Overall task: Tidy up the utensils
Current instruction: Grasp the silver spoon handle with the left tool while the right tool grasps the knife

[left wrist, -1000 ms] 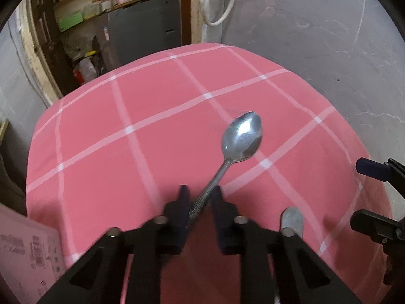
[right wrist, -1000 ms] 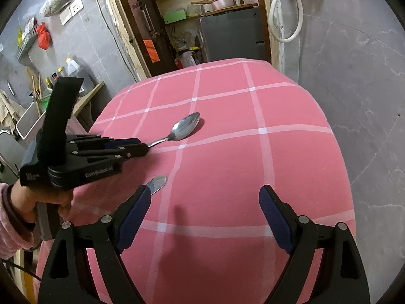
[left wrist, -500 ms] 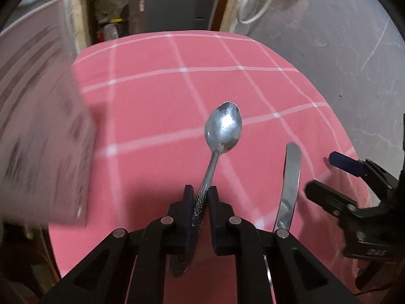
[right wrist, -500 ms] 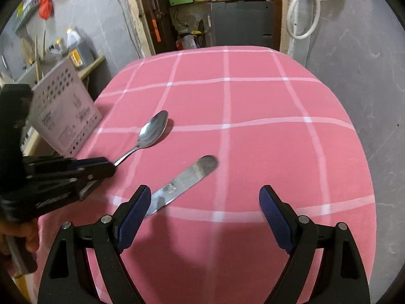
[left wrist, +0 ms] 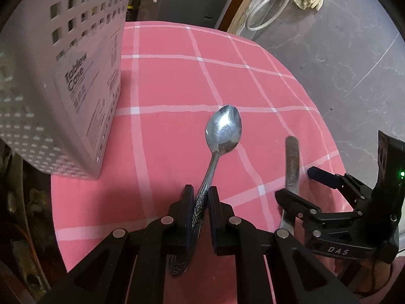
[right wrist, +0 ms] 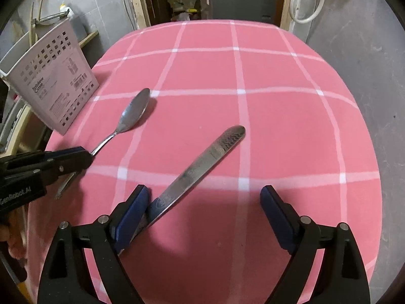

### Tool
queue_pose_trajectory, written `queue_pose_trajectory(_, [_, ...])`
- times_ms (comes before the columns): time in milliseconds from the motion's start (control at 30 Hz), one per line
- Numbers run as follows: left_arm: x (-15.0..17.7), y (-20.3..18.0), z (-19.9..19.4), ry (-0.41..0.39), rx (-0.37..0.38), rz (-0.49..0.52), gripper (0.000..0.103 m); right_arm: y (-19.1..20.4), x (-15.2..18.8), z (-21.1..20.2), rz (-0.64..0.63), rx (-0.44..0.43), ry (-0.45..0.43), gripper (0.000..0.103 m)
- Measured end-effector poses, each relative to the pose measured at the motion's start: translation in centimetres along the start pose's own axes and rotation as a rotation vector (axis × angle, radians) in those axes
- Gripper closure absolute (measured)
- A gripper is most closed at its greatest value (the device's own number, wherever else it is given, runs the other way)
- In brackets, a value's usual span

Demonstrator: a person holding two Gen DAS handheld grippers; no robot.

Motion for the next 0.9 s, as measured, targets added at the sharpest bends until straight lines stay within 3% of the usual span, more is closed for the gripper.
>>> queue_pose_trajectory(100, [0.7, -0.2, -0.3, 0.03, -0.003, -0.029, 0.092, -0.7, 0.4, -0.7, 0.011, -0.019, 0.028, 0.024])
queue_pose_trajectory(167, [1.3, -0.3, -0.6, 0.053, 0.005, -0.062, 0.092, -1.2, 1.1, -1.4, 0.005, -0.008, 0.051, 0.043])
queue_pose_trajectory(333, [3.3, -1.2, -1.5, 0.109, 0.046, -0.154, 0.093, -2.9, 2.5, -2.8, -0.022, -0.016, 0.068, 0.069])
queue_pose_trajectory(433, [4.8, -2.7, -1.3, 0.161, 0.098, -0.165, 0.092, -3.8, 2.8, -3.2, -0.019, -0.083, 0.078, 0.069])
queue_pose_trajectory(567, [5.5, -3.2, -1.8, 0.144, 0.093, -0.154, 0.092, -4.5, 2.5, -3.6, -0.027, -0.184, 0.093, 0.069])
queue_pose_trajectory(667, [5.4, -2.0, -2.0, 0.147, 0.104, -0.21, 0.09, -5.1, 1.0, -3.1, -0.046, -0.223, 0.091, 0.069])
queue_pose_trajectory(767, [4.8, -1.3, -2.4, 0.101, 0.098, -0.234, 0.086, -4.9, -0.3, -2.0, -0.068, -0.259, 0.102, 0.069])
queue_pose_trajectory(900, [2.7, -0.1, -1.9, 0.021, 0.108, -0.27, 0.071, -4.5, -2.3, -0.1, -0.096, -0.295, 0.137, 0.069])
Point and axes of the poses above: each gripper's, at about its wrist camera, not at the fingertips, and z roughly the way its jaws point, y to its left, x to its underside, the point moved 4 cm from there along z, roughly the way its jaws point, and after that the axes turned 4 degrees about -x, right-handed, at the moved point
